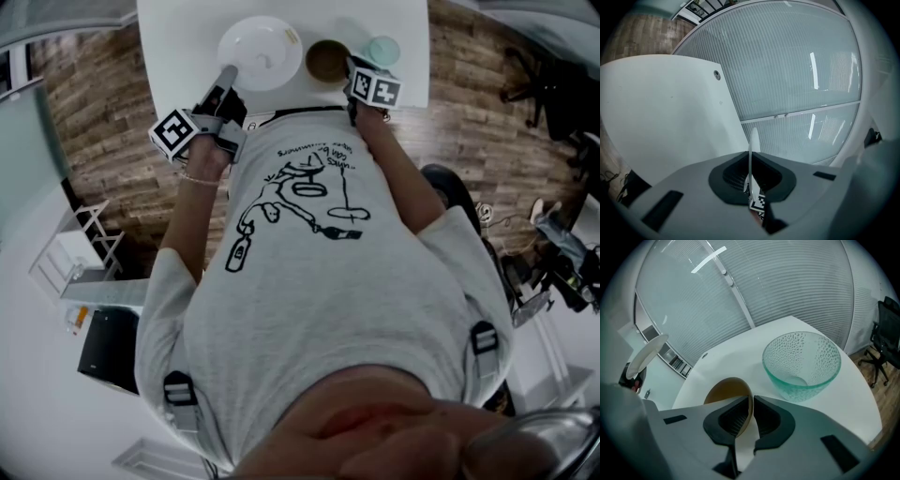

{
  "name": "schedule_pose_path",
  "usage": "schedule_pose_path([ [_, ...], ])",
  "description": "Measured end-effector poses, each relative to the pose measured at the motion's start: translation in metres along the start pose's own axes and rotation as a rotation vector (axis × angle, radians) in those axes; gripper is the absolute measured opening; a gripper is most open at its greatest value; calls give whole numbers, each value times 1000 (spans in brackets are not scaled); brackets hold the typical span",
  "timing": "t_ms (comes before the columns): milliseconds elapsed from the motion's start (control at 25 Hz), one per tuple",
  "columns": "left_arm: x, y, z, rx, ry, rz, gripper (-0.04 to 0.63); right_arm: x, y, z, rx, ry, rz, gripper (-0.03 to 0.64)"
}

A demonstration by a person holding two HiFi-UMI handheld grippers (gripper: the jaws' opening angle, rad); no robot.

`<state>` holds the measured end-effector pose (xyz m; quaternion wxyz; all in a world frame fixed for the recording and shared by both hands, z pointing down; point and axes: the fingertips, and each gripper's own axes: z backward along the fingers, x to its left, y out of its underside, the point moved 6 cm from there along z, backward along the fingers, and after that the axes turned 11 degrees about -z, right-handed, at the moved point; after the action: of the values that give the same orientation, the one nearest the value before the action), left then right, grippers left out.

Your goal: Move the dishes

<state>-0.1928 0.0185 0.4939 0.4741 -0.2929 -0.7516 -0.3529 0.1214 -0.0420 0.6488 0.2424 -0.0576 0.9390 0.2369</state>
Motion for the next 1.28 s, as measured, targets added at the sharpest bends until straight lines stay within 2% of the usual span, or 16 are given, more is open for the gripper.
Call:
schedule_pose_path([
  [320,8,2,1,8,-5,7,12,1,0,13,7,23,17,44],
  [760,36,11,0,22,-51,6,12,19,-8,44,-39,5,130,44],
  [1000,60,15,-2,33,-79,-11,12,41,-17,62,-71,-75,190,43],
  [1280,87,22,-6,47,-122,-17,12,69,-26,79,-101,-166,310,43],
])
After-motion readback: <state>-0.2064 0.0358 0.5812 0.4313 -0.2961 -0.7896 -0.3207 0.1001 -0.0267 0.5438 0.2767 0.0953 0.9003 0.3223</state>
